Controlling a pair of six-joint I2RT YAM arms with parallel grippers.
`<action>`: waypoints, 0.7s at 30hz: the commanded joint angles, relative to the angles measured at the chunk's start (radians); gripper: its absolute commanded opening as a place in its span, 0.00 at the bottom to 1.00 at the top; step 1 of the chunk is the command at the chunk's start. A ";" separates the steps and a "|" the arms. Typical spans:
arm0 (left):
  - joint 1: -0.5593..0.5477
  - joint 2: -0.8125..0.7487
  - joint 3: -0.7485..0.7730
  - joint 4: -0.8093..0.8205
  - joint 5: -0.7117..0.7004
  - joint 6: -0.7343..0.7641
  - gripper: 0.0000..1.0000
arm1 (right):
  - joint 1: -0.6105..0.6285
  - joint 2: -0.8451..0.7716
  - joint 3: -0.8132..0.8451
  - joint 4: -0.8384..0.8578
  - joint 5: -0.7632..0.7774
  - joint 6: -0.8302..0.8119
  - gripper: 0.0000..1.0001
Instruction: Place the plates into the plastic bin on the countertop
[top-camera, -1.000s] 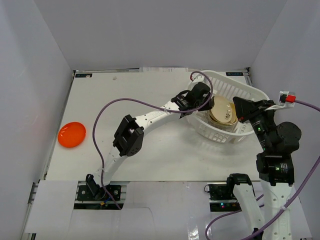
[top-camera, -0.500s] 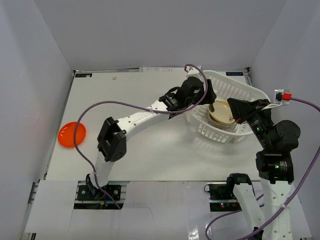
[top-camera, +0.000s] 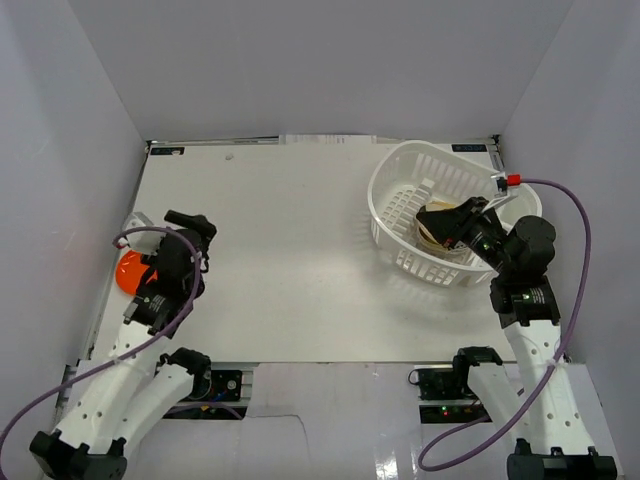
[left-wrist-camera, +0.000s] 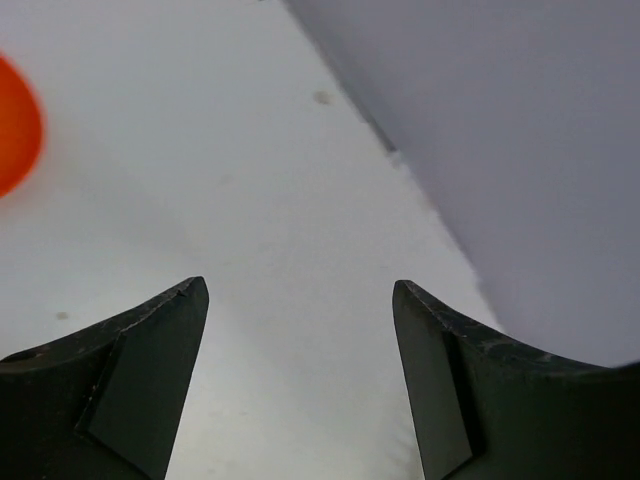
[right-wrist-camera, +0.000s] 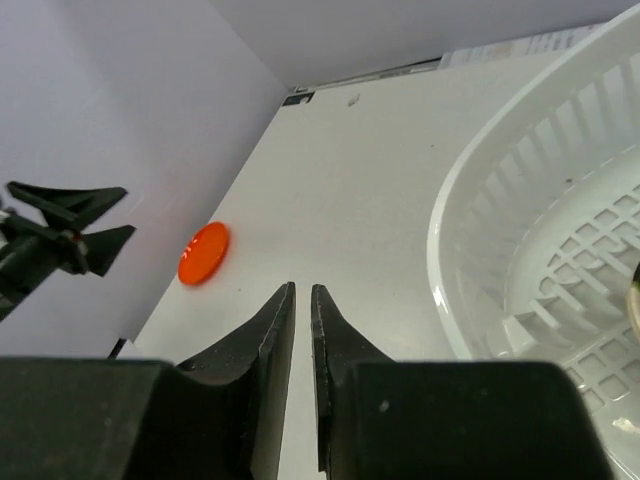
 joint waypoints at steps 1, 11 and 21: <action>0.117 0.035 -0.115 -0.197 -0.022 -0.092 0.85 | 0.058 0.008 0.012 0.081 -0.061 -0.032 0.18; 0.658 0.184 -0.233 -0.003 0.296 0.006 0.88 | 0.308 0.076 -0.001 -0.008 0.083 -0.136 0.18; 0.891 0.252 -0.391 0.192 0.512 0.000 0.84 | 0.431 0.133 -0.021 0.018 0.139 -0.145 0.18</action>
